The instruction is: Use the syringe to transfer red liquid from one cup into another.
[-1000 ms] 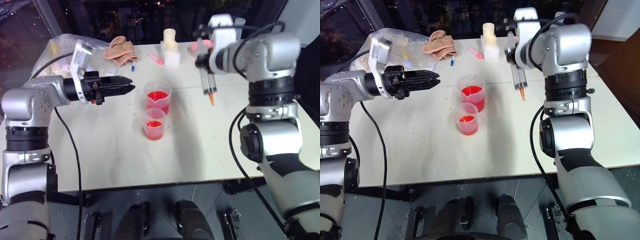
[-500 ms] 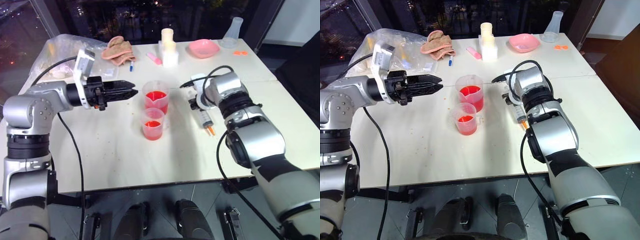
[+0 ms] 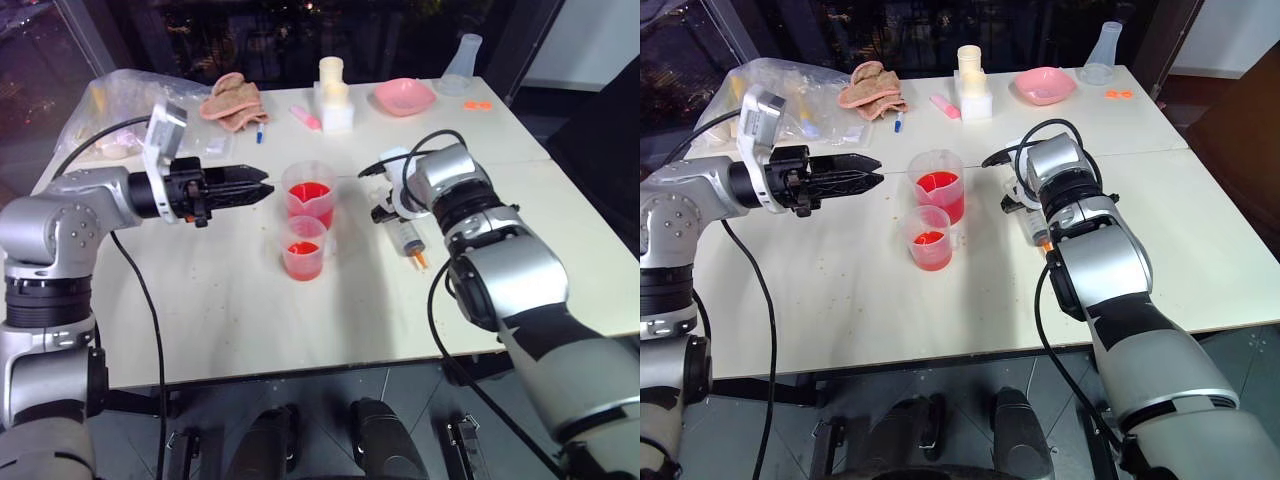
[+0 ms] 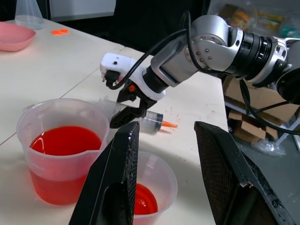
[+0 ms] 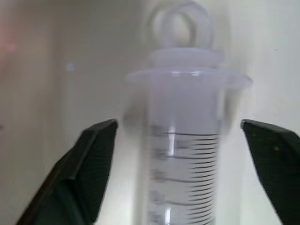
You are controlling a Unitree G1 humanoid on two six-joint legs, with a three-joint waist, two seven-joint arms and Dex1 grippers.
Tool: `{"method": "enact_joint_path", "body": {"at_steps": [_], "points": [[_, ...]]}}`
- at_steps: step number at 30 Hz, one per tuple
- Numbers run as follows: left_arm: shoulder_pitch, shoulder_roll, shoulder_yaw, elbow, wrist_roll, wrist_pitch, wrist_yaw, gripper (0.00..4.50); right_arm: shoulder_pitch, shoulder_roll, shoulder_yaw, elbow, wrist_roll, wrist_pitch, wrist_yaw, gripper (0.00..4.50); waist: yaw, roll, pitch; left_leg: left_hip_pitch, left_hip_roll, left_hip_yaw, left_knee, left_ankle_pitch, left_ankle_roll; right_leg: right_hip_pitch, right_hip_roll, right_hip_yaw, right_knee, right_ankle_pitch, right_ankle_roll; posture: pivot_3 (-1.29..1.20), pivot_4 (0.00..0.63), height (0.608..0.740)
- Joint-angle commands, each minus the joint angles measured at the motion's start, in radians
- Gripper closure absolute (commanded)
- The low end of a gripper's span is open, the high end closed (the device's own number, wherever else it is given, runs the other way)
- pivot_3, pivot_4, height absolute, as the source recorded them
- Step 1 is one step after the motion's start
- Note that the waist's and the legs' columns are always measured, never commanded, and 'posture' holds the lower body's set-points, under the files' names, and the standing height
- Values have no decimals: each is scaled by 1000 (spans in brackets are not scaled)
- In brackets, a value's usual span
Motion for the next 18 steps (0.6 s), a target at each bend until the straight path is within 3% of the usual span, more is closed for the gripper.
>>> {"method": "enact_joint_path", "body": {"at_steps": [1,6,9,13,18], "points": [[7,21,22,-26,-9,-16,-1,2527,-45,-55,10,-117,-23,57,41,106,0,0,0,0,0,0,0,0,0,0,0,0,0,0,0,0,150,740],[47,41,35,-62,-19,-10,12,2527,37,-193,60,-538,20,287,169,106,3,0,0,-1,0,0,0,0,0,0,0,0,0,0,0,0,150,740],[75,64,46,-89,-24,6,31,2527,173,-326,69,-926,107,361,271,106,10,0,0,-1,0,-2,0,0,0,0,-1,-2,-1,0,0,0,150,740],[107,94,65,-125,-42,25,47,2527,311,-436,-23,-1273,228,368,368,106,14,0,0,-1,0,0,0,-1,1,1,-1,-2,-4,0,0,0,150,740],[130,120,93,-154,-64,46,66,2527,454,-522,-189,-1504,364,414,442,106,27,0,0,-1,1,0,1,-1,2,3,-1,-2,-5,0,0,0,150,740]]}}
